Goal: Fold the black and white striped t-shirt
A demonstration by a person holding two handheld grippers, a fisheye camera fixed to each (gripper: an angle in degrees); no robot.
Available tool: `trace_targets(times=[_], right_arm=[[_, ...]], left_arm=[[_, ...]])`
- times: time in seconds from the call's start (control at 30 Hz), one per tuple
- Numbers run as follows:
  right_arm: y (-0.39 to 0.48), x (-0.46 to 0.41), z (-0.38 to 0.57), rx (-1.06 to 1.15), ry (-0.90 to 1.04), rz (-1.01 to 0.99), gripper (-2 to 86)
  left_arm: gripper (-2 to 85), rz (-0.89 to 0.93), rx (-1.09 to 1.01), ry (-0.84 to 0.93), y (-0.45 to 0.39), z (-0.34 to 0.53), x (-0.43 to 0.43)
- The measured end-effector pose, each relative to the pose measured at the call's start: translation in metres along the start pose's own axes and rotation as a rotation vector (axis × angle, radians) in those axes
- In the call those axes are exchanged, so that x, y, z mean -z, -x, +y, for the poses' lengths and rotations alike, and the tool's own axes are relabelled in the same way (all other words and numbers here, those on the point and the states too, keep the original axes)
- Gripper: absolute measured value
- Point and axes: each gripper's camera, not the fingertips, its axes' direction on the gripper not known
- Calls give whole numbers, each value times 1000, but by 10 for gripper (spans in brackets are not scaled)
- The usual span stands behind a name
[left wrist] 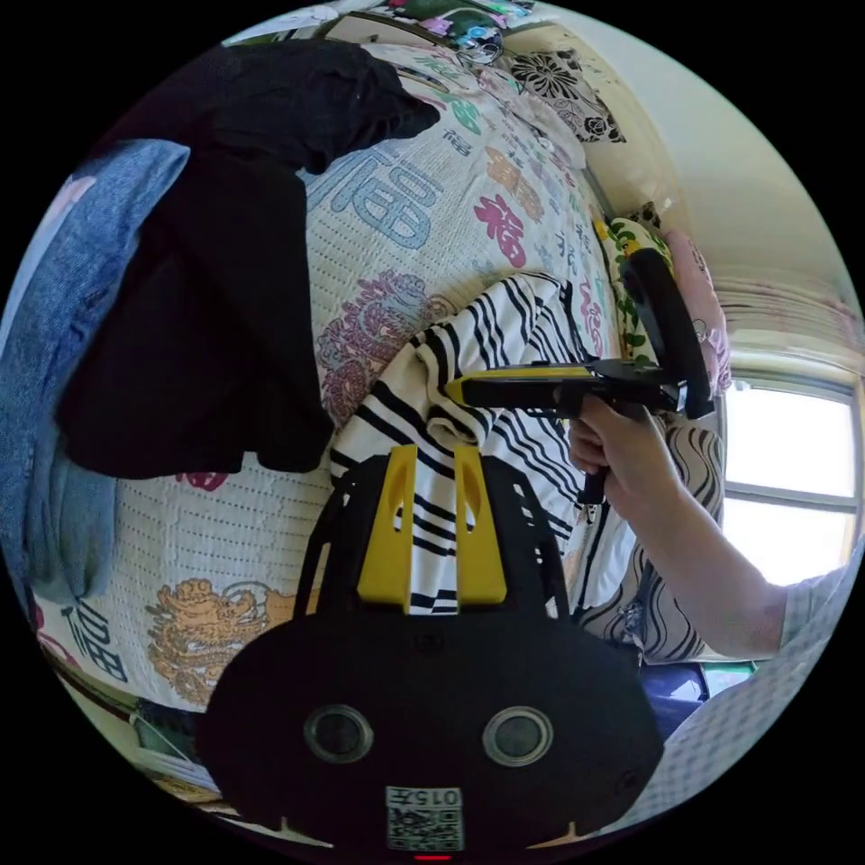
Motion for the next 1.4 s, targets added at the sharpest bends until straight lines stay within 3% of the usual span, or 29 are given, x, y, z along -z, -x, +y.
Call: trace_targets(times=[0.17, 0.23, 0.33, 0.4, 0.53, 0.67, 0.8, 1.0, 1.17, 1.23, 1.33, 1.4], right_arm=[[-54, 30, -7, -197, -240, -219, 2], [-64, 43, -8, -196, -293, -178, 10], [-50, 27, -40, -113, -203, -134, 83], [-26, -22, -80, -28, -40, -60, 111], [-17, -92, -127, -15, 109, -72, 104], [-31, -109, -143, -22, 131, 44, 37], [-76, -76, -125, -149, -9, -98, 13], [-149, -18, -70, -364, -318, -330, 7], [-174, -12, -41, -430, -396, -406, 6], [-179, -13, -33, -441, -415, -443, 6], [-184, -14, -27, -447, -440, -509, 6], [-183, -7, -28, -434, -484, -524, 7]], left_arm=[[71, 58, -46, -12, 9, 3, 56], [75, 68, -56, 3, 12, 1, 73], [76, 80, -25, -1, 21, 2, 94], [74, 140, 7, 7, 25, 4, 99], [72, 296, -37, 67, 7, 9, 101], [80, 224, -138, 57, -25, 22, 127], [68, 374, -93, 29, -14, 38, 160], [82, 348, -25, -12, 4, 61, 207], [102, 379, 28, -72, 2, 74, 229], [114, 367, -6, -124, -5, 77, 241], [107, 195, -253, -231, -36, 78, 266], [11, 266, -398, -224, -51, 72, 275]])
